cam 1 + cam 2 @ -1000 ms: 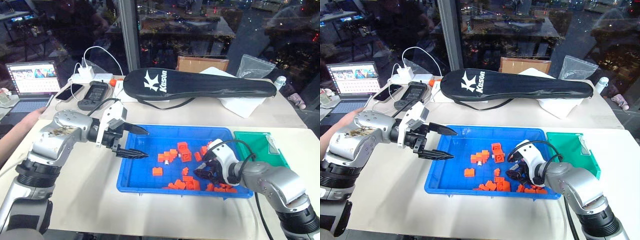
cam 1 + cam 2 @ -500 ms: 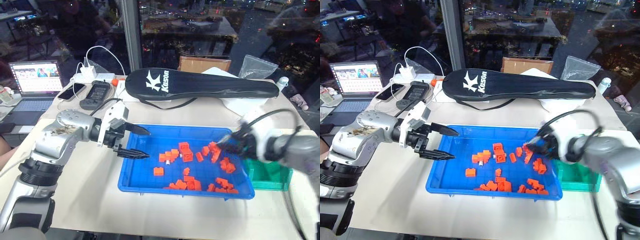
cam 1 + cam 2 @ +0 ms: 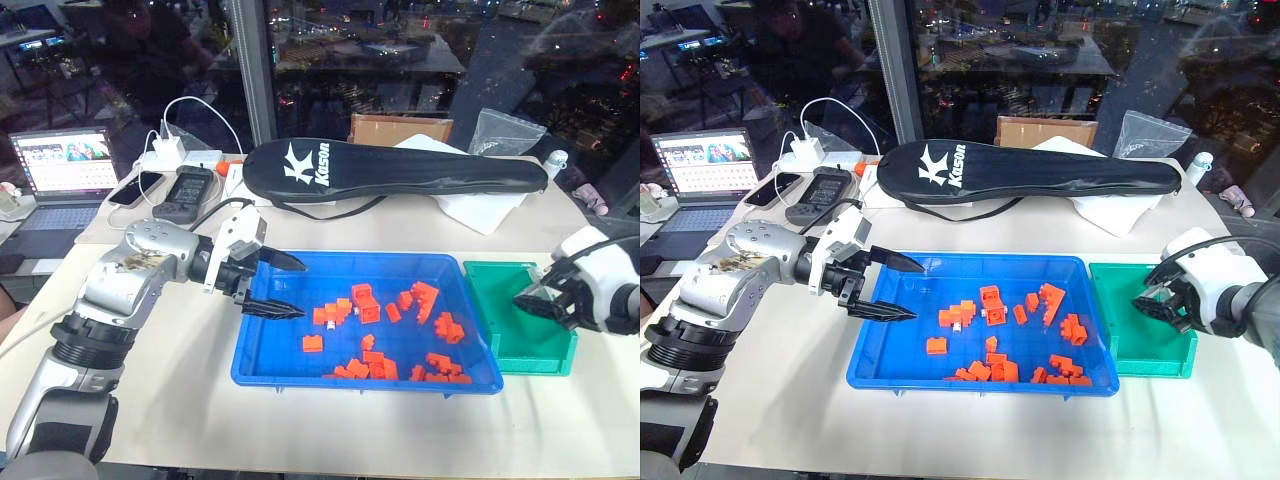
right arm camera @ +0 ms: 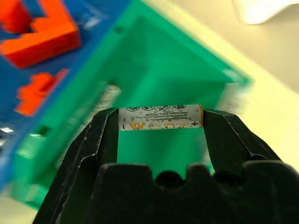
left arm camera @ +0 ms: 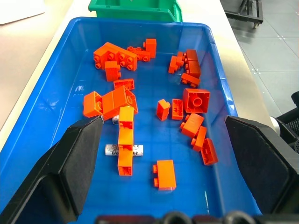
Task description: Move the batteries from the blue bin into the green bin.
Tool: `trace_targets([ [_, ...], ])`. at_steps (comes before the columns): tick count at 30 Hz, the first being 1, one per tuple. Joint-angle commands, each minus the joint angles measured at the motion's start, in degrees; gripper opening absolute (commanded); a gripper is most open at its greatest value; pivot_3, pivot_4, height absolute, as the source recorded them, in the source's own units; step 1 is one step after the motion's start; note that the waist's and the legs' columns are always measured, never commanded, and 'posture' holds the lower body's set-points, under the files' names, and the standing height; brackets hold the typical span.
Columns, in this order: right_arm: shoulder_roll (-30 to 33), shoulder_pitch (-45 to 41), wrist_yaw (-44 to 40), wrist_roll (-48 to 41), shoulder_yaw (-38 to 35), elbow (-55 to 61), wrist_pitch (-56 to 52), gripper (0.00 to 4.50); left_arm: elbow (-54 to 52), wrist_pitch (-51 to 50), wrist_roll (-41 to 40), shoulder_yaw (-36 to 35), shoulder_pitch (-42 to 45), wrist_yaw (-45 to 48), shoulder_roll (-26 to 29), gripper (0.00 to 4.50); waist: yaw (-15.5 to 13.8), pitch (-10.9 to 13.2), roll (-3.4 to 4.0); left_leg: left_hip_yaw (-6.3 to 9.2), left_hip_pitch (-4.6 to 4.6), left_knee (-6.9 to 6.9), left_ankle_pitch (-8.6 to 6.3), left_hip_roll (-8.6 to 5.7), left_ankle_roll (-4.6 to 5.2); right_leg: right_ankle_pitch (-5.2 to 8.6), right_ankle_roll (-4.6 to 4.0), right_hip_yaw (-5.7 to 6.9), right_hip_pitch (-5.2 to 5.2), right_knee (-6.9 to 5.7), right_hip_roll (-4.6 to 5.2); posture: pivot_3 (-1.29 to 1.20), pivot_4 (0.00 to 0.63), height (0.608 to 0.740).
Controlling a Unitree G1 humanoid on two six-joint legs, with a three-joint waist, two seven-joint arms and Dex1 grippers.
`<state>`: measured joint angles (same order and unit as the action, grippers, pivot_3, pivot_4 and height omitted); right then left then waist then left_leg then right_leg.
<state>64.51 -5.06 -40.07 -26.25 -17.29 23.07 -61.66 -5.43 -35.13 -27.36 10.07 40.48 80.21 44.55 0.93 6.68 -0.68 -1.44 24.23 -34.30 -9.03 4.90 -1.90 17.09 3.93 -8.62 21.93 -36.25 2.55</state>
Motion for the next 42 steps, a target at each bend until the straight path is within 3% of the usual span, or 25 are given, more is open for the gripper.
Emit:
trace_targets([
  [1, 0.3, -2.7, 1.1, 0.3, -2.8, 0.2, -0.2, 4.48, -1.5, -0.1, -1.1, -1.9, 0.6, 0.5, 1.2, 4.50, -0.1, 0.0, 0.01, 0.00, 0.00, 0.00, 0.00, -0.02, 0.00, 0.00, 0.01, -0.01, 0.01, -0.01, 0.01, 0.00, 0.150, 0.708],
  [5, 0.9, -6.3, 0.7, -1.0, -3.1, 1.2, -1.4, 4.48, -0.3, 1.0, 0.1, -1.9, 0.7, 0.5, 2.0, 4.50, -0.1, 0.0, 0.02, 0.00, -0.03, 0.02, 0.00, -0.01, 0.00, 0.00, 0.00, 0.00, 0.01, -0.02, 0.00, 0.00, 0.150, 0.708],
  [10, -8.8, -19.5, 2.1, -9.7, 3.6, 7.9, -6.3, 4.48, 1.2, 1.6, 1.6, -1.2, 1.4, 0.8, 3.0, 4.50, 0.7, 0.0, 0.06, 0.10, -0.08, 0.07, 0.00, -0.01, 0.00, -0.02, -0.03, -0.03, 0.04, -0.08, -0.09, 0.00, 0.150, 0.708],
  [16, -17.4, -21.2, 6.2, -8.4, 16.5, 10.3, -7.2, 4.48, 1.3, 1.6, 2.0, -0.8, 1.7, 1.0, 2.9, 4.50, -0.4, 0.0, -0.03, 0.23, 0.10, 0.03, 0.00, -0.05, 0.00, -0.10, -0.26, 0.07, 0.08, -0.05, -0.07, 0.00, 0.150, 0.708],
  [25, -30.9, -22.5, 15.7, -5.2, 22.1, 2.3, -11.1, 4.48, 1.1, -0.1, 1.5, -1.7, 2.0, 2.5, 4.7, 4.50, -0.1, -0.1, -0.09, 0.24, 0.07, -0.02, 0.00, -0.06, 0.01, -0.04, -0.34, 0.09, 0.15, -0.40, -0.08, 0.00, 0.150, 0.708],
  [35, -34.3, -25.3, 18.3, -1.2, 26.3, -2.0, -10.8, 4.48, -0.6, -0.3, 0.9, -2.0, 0.3, 2.8, 6.4, 4.50, 0.0, -0.1, -0.08, 0.25, 0.05, -0.02, 0.00, -0.06, 0.01, 0.03, -0.41, 0.11, 0.22, -0.55, -0.09, 0.00, 0.150, 0.708],
  [39, -34.9, -25.0, 18.6, 0.2, 27.2, -2.6, -10.2, 3.48, -0.9, -0.3, 0.7, -2.1, 0.0, 2.6, 6.5, 4.50, -0.1, -0.1, -0.08, 0.25, 0.05, -0.02, 0.00, -0.06, 0.01, 0.03, -0.41, 0.11, 0.22, -0.55, -0.09, 0.00, 0.150, 0.708],
  [42, -34.2, -24.9, 18.2, 1.4, 28.0, -2.7, -9.9, 2.42, -1.0, -0.2, 0.8, -2.1, -0.1, 2.5, 6.6, 4.50, -0.1, -0.1, -0.08, 0.25, 0.06, -0.02, 0.00, -0.06, 0.01, 0.03, -0.41, 0.11, 0.22, -0.55, -0.09, 0.00, 0.150, 0.708],
])
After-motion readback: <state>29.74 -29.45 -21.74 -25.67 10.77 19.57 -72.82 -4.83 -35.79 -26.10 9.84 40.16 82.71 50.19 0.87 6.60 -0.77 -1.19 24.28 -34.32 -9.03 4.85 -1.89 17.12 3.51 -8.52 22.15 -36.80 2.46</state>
